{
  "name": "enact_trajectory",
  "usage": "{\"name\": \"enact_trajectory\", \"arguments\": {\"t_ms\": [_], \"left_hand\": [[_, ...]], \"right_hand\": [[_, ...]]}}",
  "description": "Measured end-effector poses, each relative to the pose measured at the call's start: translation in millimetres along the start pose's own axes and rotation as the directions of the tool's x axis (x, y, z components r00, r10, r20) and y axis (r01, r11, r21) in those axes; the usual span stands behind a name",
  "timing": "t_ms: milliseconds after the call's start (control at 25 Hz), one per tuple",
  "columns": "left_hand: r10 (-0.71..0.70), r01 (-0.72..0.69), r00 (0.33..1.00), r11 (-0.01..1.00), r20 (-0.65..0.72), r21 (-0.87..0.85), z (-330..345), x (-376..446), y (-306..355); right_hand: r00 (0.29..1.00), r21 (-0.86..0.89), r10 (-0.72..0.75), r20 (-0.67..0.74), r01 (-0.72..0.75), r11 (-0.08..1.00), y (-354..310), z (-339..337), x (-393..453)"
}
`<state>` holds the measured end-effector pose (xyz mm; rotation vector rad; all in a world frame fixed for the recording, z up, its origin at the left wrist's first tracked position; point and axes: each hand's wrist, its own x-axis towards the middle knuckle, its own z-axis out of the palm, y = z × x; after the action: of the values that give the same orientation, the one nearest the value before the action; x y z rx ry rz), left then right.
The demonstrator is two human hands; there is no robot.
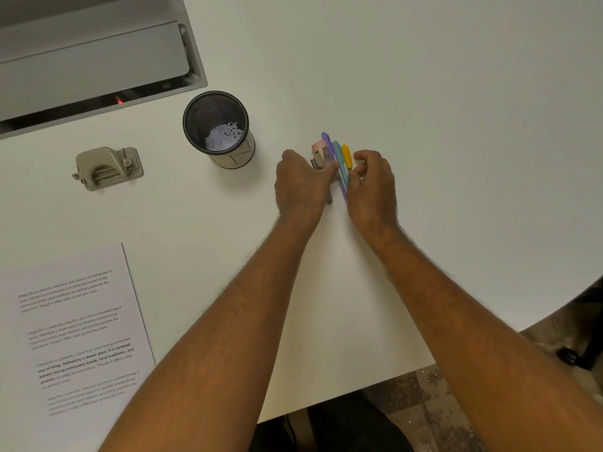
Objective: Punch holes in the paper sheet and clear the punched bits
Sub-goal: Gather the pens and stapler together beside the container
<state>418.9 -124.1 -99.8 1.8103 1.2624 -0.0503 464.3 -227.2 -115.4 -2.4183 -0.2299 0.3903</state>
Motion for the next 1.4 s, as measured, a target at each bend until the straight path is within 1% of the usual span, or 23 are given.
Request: {"name": "enact_trajectory", "arguments": {"t_ms": [120,200,320,600,960,1200,1400], "left_hand": [[0.038,-0.037,0.999,0.997,0.015,-0.064,0.0,-0.4,-1.9],[0.053,-0.053,0.999,0.993,0.000,-0.104,-0.5,-2.0,-4.8],[0.081,-0.084,0.996,0.989,-0.032,-0.119,0.2,-5.2,-9.2],[0.092,-0.094,0.996,0.981,-0.018,-0.171,-0.8,-6.7,-12.6],[0.101,-0.100,0.995,0.977,-0.002,-0.187,-1.1,-9.2,-16.7],[0.107,-0.108,0.994,0.985,-0.011,-0.137,-17.7,-23.4,-21.0],[0.200,-0.199,0.978,0.980,-0.060,0.017,-51.2,-46.6,-46.4]], "right_hand": [[1.000,0.014,-0.008,-0.011,0.008,1.000,0.4,-0.2,-0.3],[1.000,0.006,-0.009,-0.013,0.009,1.000,1.6,1.4,-0.5],[1.000,0.013,-0.014,-0.014,0.014,1.000,3.0,5.0,-1.4],[0.999,-0.010,-0.026,-0.031,0.026,1.000,1.3,7.3,-2.8],[0.999,-0.026,-0.026,-0.037,0.025,0.999,2.8,9.4,-2.8],[0.999,-0.035,-0.040,-0.036,0.039,0.999,-1.8,4.9,-13.2],[0.993,-0.015,-0.113,-0.022,0.113,0.993,-13.5,4.5,-35.7]]}}
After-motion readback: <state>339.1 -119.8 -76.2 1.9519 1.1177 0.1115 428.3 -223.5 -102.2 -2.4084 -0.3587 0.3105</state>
